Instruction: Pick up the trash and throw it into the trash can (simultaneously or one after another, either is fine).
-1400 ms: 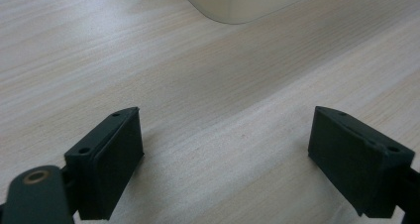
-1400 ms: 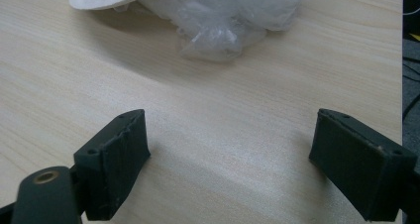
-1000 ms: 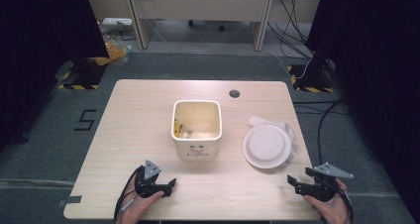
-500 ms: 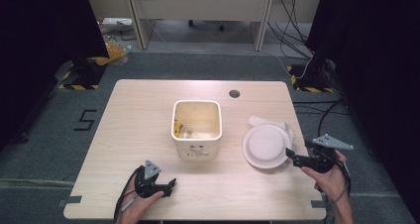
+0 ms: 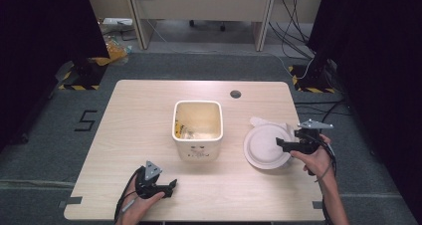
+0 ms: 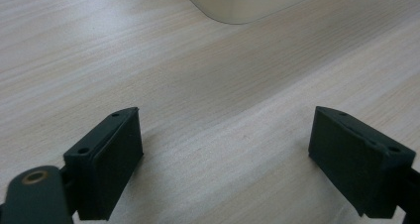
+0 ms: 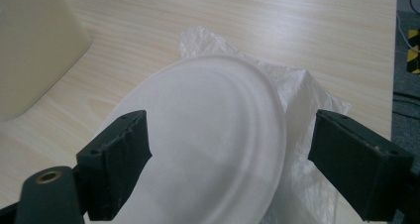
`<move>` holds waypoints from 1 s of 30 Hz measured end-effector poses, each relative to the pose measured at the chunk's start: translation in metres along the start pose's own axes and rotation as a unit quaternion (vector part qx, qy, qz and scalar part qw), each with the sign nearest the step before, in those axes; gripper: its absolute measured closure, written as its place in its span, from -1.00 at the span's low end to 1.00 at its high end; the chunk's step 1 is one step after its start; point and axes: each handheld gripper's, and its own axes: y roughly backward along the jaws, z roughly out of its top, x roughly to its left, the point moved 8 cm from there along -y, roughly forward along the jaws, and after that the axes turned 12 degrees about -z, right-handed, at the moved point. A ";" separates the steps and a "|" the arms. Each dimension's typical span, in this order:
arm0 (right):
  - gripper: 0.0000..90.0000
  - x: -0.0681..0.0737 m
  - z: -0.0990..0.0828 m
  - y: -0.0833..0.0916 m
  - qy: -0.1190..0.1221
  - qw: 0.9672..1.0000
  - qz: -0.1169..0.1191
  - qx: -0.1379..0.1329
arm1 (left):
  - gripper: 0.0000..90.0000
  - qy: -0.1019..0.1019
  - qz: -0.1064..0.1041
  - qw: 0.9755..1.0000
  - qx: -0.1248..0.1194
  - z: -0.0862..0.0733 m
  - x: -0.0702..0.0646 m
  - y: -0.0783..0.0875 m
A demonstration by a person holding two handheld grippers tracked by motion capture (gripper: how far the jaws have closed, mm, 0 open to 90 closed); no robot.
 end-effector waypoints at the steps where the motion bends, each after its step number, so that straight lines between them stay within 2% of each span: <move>1: -0.65 0.002 0.003 -0.007 -0.009 1.000 0.009 0.007 | -0.72 0.000 0.000 1.000 0.000 0.000 0.000 0.000; 4: -0.65 0.004 0.004 -0.018 -0.002 1.000 0.008 0.026 | -0.72 0.000 0.000 1.000 0.000 0.000 0.000 0.000; 7: -0.66 0.003 -0.003 -0.033 -0.003 0.998 0.005 0.058 | -0.72 0.000 0.000 1.000 0.000 0.000 0.000 0.000; 8: -0.67 0.003 -0.005 -0.037 -0.009 0.998 0.013 0.063 | -0.72 0.000 0.000 1.000 0.000 0.000 0.000 0.000; 10: -0.66 0.009 -0.010 -0.041 -0.027 0.996 0.046 0.071 | -0.72 0.000 0.000 1.000 0.000 0.000 0.000 0.000; 12: -0.65 0.011 -0.011 -0.043 -0.032 0.995 0.056 0.072 | -0.72 0.000 0.000 1.000 0.000 0.000 0.000 0.000; 13: -0.61 0.014 -0.014 -0.045 -0.041 0.994 0.068 0.076 | -0.72 0.000 0.000 1.000 0.000 0.000 0.000 0.000; 16: -0.57 0.014 -0.016 -0.043 -0.050 0.993 0.072 0.075 | -0.72 0.000 0.000 1.000 0.000 0.000 0.000 0.000; 19: -0.56 0.017 -0.019 -0.040 -0.047 0.994 0.072 0.073 | -0.72 0.000 0.000 1.000 0.000 0.000 0.000 0.000; 23: -0.57 0.026 -0.025 -0.032 -0.048 0.994 0.072 0.067 | -0.72 0.000 0.000 1.000 0.000 0.000 0.000 0.000; 28: -0.56 0.050 -0.036 -0.020 -0.042 0.994 0.080 0.055 | -0.72 0.000 0.000 1.000 0.000 0.000 0.000 0.000; 30: -0.56 0.055 -0.037 -0.018 -0.040 0.994 0.084 0.054 | -0.72 0.000 0.000 1.000 0.000 0.000 0.000 0.000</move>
